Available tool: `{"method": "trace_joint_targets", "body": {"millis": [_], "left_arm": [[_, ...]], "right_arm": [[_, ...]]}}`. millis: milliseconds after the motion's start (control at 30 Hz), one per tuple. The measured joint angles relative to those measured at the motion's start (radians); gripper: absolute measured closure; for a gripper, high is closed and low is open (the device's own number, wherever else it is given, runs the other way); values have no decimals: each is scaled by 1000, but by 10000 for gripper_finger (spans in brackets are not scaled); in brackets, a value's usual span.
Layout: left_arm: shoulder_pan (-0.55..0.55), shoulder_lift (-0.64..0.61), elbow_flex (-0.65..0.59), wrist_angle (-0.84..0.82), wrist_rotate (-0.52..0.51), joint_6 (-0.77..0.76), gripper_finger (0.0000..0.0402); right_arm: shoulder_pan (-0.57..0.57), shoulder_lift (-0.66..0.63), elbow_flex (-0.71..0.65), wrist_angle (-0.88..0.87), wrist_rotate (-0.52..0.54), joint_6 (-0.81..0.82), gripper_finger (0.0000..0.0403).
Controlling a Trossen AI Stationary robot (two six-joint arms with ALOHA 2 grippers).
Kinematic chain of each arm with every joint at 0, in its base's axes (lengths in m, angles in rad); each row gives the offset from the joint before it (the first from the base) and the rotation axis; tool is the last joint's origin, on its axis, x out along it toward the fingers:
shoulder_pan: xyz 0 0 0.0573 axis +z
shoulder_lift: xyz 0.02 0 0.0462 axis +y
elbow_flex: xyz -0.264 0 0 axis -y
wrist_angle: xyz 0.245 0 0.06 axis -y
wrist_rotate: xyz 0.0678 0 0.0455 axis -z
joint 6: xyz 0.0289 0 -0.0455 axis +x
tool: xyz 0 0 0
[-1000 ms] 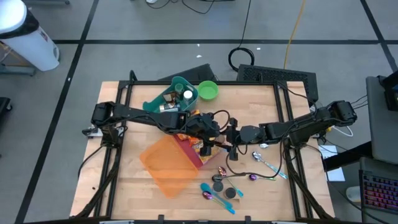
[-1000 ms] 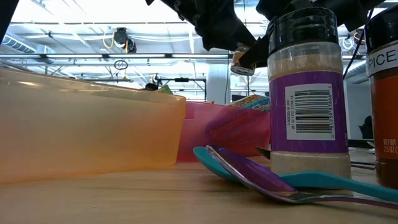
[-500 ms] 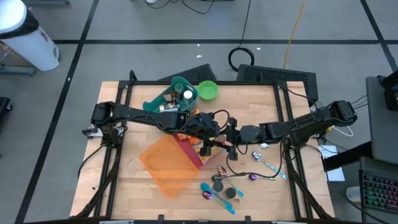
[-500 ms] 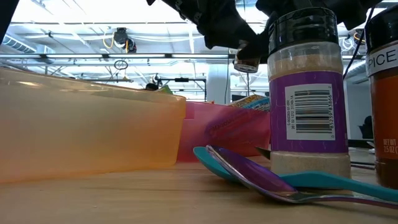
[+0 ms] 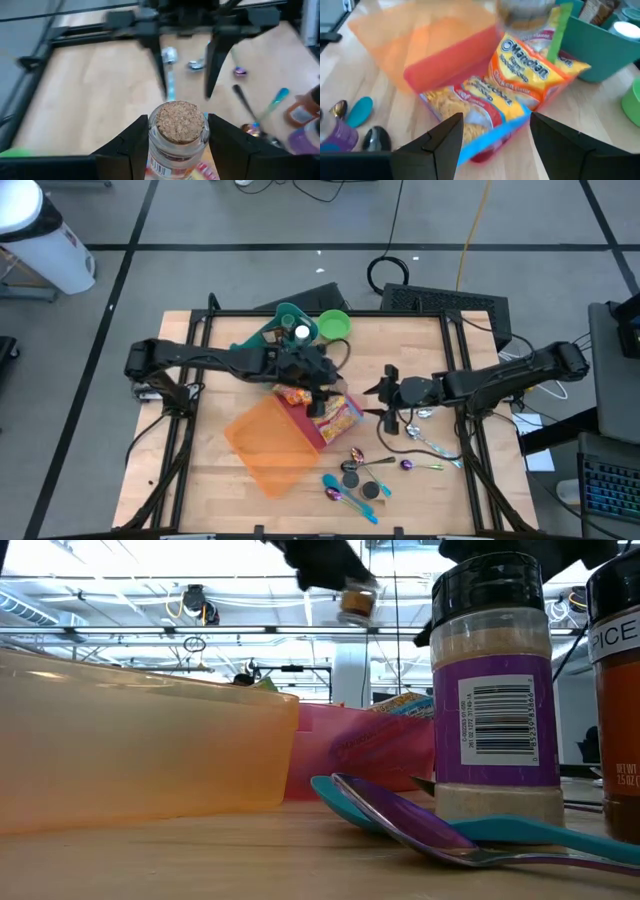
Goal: Pick & Place Food Item
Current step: Put the brown seasoning bottle into the green bin
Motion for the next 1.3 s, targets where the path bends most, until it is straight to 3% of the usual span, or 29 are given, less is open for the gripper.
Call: {"method": "trace_joint_targets", "body": {"millis": [167,500,833,1033,1300], "left_arm": [[44,-160,-148,48,-104,-18,230],[233,-531,-688,382,-193,-136,230],[412,-622,-1047,806,-193,-165,230],[486,-537,-1045,914,-105,-176,230],[536,-333,-866,920,-58,-134,230]], "right_arm": [[0,-43,-8,-34,1,31,179],[-4,-52,-59,50,5,14,182],[-14,-51,-98,177,6,-10,187],[-20,-51,-98,196,8,-10,186],[-29,-51,-98,198,9,-7,190]]}}
